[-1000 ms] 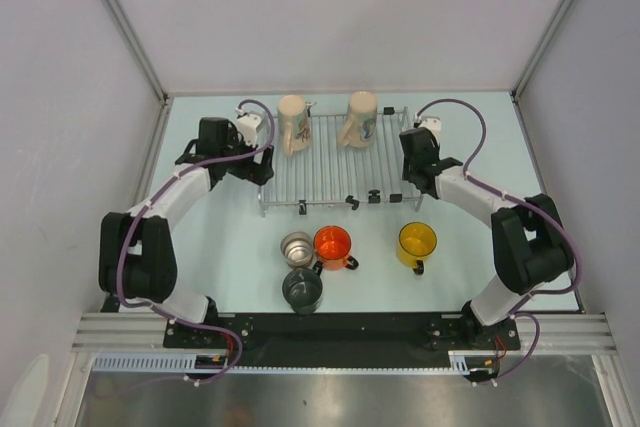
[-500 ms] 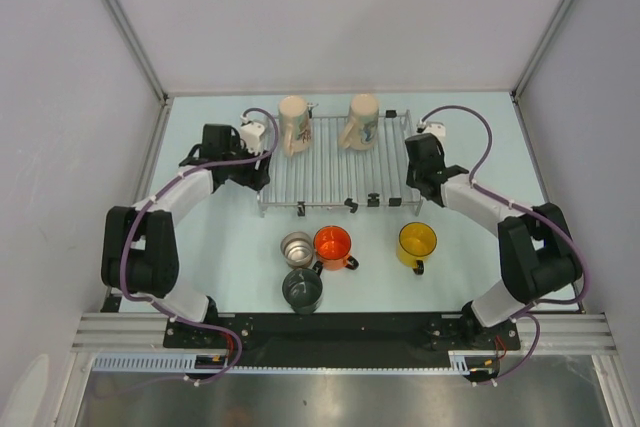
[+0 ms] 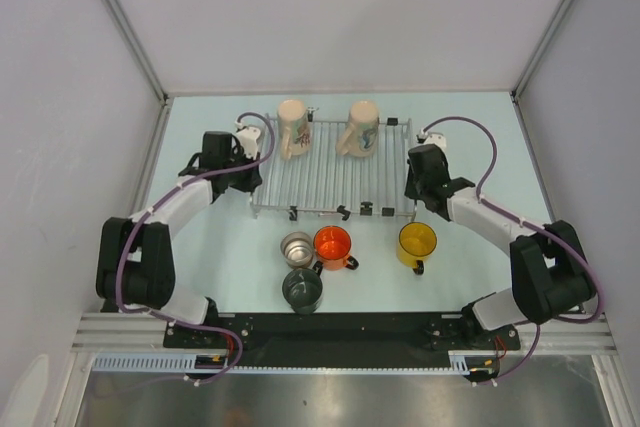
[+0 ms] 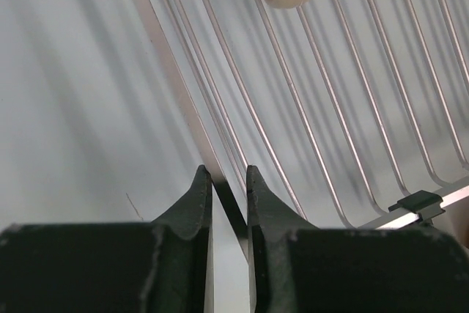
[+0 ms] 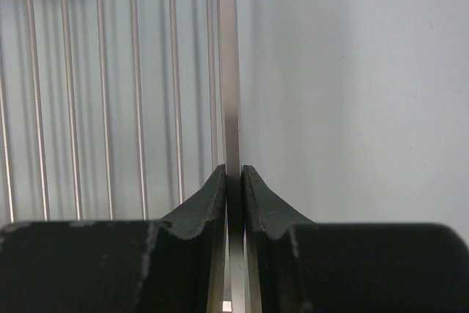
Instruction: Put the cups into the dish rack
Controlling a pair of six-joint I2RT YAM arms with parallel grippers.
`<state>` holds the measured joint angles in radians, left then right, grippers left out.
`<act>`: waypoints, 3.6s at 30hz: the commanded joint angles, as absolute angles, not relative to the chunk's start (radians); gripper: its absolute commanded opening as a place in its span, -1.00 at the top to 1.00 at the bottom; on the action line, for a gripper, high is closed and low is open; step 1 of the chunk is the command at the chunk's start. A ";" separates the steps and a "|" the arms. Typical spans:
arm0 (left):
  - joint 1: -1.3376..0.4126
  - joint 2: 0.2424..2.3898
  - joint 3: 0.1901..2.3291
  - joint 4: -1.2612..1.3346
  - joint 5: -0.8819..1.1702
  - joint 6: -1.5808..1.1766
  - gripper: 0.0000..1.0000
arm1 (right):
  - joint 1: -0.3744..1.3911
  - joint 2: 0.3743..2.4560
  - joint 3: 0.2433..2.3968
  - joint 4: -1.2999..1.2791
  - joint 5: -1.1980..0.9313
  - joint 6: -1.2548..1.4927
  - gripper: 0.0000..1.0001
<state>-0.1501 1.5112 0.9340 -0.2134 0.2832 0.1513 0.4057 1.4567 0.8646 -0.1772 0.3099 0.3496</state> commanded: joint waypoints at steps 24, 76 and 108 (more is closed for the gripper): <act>-0.356 1.111 0.747 -0.451 0.353 0.325 -0.21 | 0.376 1.189 0.719 -0.279 0.454 0.396 0.01; -0.350 0.868 0.816 -0.543 0.370 0.261 -0.61 | 1.399 1.496 0.971 -0.396 0.488 0.374 -0.60; -0.344 0.877 0.983 -0.586 0.524 0.163 -0.96 | 1.273 0.910 0.875 -0.193 0.230 0.411 1.00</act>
<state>-0.3500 0.8871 0.9215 -0.5808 0.4057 0.2043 1.3090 1.0664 0.9340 -0.4053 0.2787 0.3923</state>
